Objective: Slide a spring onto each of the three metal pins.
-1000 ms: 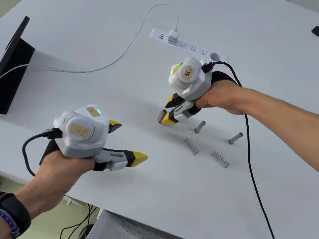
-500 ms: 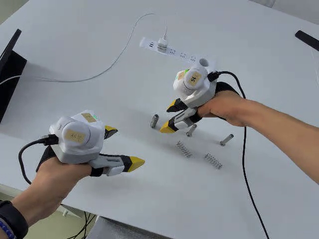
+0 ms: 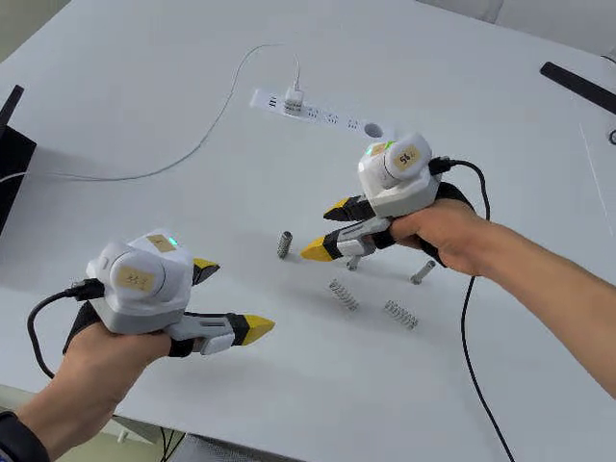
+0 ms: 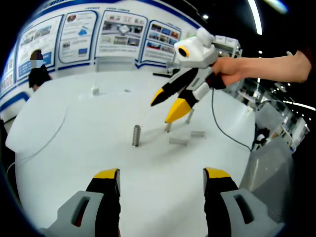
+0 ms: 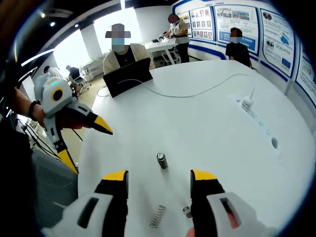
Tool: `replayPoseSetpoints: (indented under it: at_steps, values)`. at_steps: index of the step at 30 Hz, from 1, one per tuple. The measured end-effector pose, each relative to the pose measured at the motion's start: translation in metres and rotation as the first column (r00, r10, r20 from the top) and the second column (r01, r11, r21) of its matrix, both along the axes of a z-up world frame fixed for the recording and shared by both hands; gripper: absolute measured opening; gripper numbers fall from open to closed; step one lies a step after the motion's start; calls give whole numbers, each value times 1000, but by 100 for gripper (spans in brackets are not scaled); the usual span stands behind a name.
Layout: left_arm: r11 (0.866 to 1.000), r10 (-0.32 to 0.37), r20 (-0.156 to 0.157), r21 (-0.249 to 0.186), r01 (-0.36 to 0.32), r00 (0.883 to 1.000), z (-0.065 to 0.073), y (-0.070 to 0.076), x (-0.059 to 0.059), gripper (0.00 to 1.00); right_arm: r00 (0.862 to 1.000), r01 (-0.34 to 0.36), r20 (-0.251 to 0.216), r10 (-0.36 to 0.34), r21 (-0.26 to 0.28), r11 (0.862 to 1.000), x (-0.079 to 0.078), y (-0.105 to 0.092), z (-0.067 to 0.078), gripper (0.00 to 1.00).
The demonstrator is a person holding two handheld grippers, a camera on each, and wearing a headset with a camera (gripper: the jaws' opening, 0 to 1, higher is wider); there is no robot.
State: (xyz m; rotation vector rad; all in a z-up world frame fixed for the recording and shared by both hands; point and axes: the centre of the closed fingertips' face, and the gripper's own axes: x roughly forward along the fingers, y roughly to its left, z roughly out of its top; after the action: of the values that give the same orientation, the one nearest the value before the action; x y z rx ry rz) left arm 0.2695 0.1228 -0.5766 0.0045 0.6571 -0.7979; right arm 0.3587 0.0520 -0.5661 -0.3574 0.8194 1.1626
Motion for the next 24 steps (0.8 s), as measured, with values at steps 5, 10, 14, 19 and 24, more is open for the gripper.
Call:
replayPoseSetpoints:
  at_steps: [5,10,14,19,24]
  values:
    - [1000,-2,-2,-1,2,1000,0,-1,0,70,998,65,7,-65,40,997,-1,-10,3,54]
    - [1000,-5,-1,0,5,1000,1,-2,1,70,994,108,-3,-108,67,992,-8,-21,4,57]
    - [1000,-5,-1,-1,5,1000,2,-3,2,70,991,136,-3,-136,72,988,-14,-34,-1,60]
    - [1000,-15,-3,2,15,1000,1,-7,1,71,983,184,-20,-183,88,979,-20,-52,-8,62]
    - [1000,-24,-3,6,24,1000,1,-10,0,71,972,236,-28,-234,108,966,-30,-68,-9,65]
